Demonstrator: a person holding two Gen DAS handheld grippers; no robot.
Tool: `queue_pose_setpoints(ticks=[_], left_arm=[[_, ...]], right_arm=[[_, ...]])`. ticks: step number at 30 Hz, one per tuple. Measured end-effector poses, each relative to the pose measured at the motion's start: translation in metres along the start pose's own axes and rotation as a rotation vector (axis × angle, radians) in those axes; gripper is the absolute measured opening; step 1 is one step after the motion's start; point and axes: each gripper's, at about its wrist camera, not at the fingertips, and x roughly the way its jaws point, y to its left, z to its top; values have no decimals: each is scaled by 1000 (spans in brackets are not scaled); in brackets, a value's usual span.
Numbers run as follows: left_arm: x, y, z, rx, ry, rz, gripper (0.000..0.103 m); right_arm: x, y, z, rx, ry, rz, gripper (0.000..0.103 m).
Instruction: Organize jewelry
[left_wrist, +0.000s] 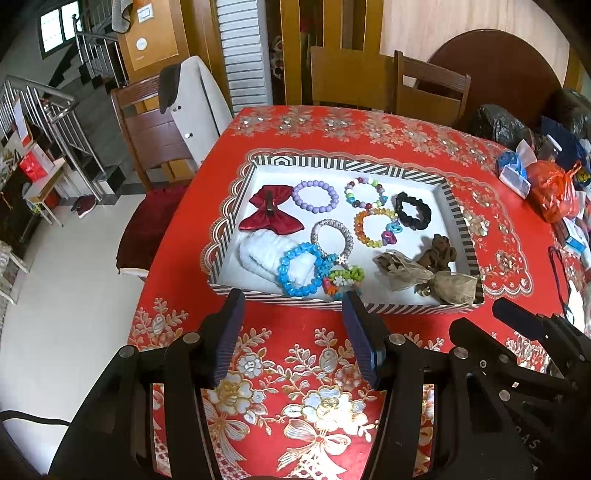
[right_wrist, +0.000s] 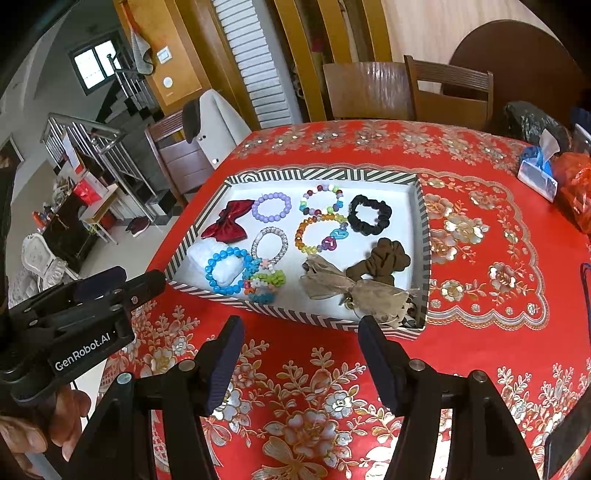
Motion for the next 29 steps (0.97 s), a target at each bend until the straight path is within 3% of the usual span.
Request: queue_pose_setpoints(ticks=[25, 29], left_arm=[[0, 0, -1, 0, -3, 4, 54], [-1, -2, -2, 21, -18, 8, 54]], right_arm=[[2, 2, 2, -22, 10, 12, 62], [-1, -14, 1, -9, -9, -6, 62]])
